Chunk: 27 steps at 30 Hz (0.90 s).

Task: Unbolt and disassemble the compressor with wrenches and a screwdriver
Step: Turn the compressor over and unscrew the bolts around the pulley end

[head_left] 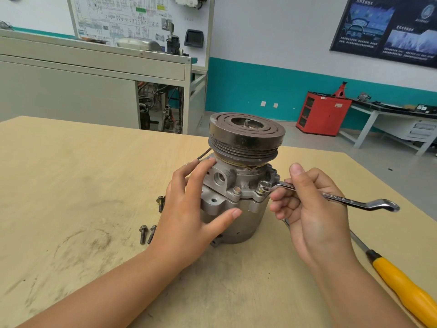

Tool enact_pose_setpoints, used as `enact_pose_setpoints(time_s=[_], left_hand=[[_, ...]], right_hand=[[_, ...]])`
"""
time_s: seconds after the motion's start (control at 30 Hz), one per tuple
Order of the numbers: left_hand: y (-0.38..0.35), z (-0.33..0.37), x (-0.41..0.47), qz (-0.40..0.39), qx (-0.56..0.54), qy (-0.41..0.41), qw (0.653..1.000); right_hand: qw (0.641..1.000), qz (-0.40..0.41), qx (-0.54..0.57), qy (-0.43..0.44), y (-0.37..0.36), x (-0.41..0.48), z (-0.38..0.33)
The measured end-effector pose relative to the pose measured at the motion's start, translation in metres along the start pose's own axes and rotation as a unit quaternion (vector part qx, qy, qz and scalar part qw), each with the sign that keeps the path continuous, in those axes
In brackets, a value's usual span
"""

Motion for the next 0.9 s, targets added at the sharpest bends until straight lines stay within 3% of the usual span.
enact_pose_setpoints(time_s=[0.2, 0.4, 0.73, 0.83, 0.9], left_hand=[[0.0, 0.0, 0.0, -0.003, -0.005, 0.0, 1.0], [-0.001, -0.001, 0.001, 0.001, 0.002, -0.003, 1.0], [0.0, -0.001, 0.001, 0.001, -0.006, 0.002, 1.0], [0.0, 0.0, 0.001, 0.0, -0.01, 0.0, 1.0], [-0.001, -0.001, 0.001, -0.002, -0.01, 0.001, 1.0]], right_hand=[[0.994, -0.02, -0.071, 0.078, -0.003, -0.005, -0.01], [0.992, -0.011, -0.081, 0.092, -0.005, -0.009, -0.008], [0.993, -0.021, 0.007, -0.119, 0.001, 0.016, 0.027], [0.989, -0.002, 0.058, -0.136, -0.001, 0.016, 0.03], [0.994, 0.01, 0.057, -0.096, 0.001, 0.016, 0.02]])
Point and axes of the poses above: each hand's wrist, its own x-axis towards the middle knuckle, its own y-axis out of the back of the hand, z = x × y, the point moved 8 cm from there along x, towards the middle knuckle, and after that the axes turned 14 degrees about y, right-handed, at the moved point
